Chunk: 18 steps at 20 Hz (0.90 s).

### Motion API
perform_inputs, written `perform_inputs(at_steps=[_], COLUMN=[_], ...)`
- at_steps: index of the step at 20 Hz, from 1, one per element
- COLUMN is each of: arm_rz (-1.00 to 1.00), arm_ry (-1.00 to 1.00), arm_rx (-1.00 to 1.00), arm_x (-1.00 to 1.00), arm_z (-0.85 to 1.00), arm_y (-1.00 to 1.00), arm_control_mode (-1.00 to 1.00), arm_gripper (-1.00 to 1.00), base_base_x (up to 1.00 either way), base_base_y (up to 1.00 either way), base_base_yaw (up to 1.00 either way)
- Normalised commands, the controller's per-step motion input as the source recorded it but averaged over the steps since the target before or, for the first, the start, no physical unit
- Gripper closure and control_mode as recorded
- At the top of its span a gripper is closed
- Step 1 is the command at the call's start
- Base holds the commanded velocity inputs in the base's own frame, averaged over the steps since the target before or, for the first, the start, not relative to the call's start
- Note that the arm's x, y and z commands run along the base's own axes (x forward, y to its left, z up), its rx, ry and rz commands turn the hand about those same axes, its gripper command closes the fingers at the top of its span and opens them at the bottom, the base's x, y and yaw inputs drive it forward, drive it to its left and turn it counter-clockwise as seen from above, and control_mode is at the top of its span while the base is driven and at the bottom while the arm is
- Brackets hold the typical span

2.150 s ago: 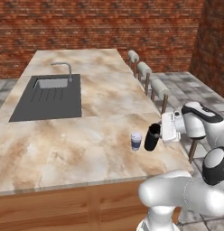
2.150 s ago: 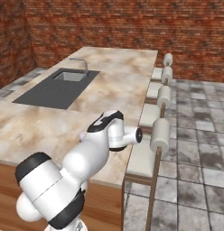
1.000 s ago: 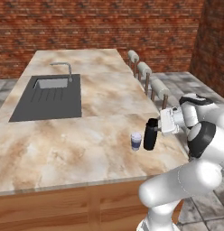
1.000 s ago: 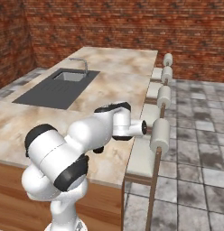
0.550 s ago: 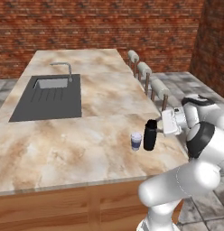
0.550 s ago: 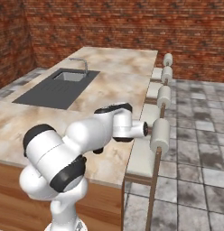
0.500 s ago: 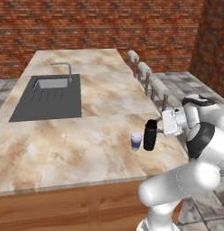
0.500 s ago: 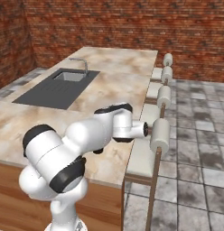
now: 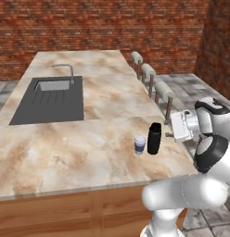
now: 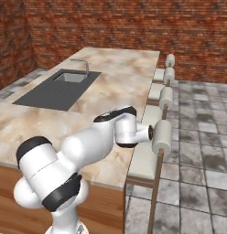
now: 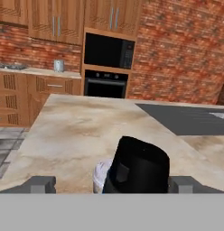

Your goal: Move the drinks to the dining counter.

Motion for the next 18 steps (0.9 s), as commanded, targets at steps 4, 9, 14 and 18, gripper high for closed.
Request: perform_inputs(at_steps=[4,9,14,18], arm_rz=[0.0,0.0,0.0,0.01], arm_ry=[-0.14,-0.23,-0.41,-0.55], arm_rx=[0.0,0.0,-0.03,-0.05], arm_x=[-0.32,-0.51,-0.81,-0.89], arm_z=[0.72,0.63,0.12,-0.04], arm_y=[0.0,0.0,0.0,0.0], arm_control_mode=[-1.0,-1.0,-1.0,-1.0], arm_gripper=[-1.0,-1.0,-1.0,-1.0], base_base_x=[0.0,0.0,0.0,0.0], base_base_y=[0.0,0.0,0.0,0.0], base_base_yaw=[0.0,0.0,0.0,0.0])
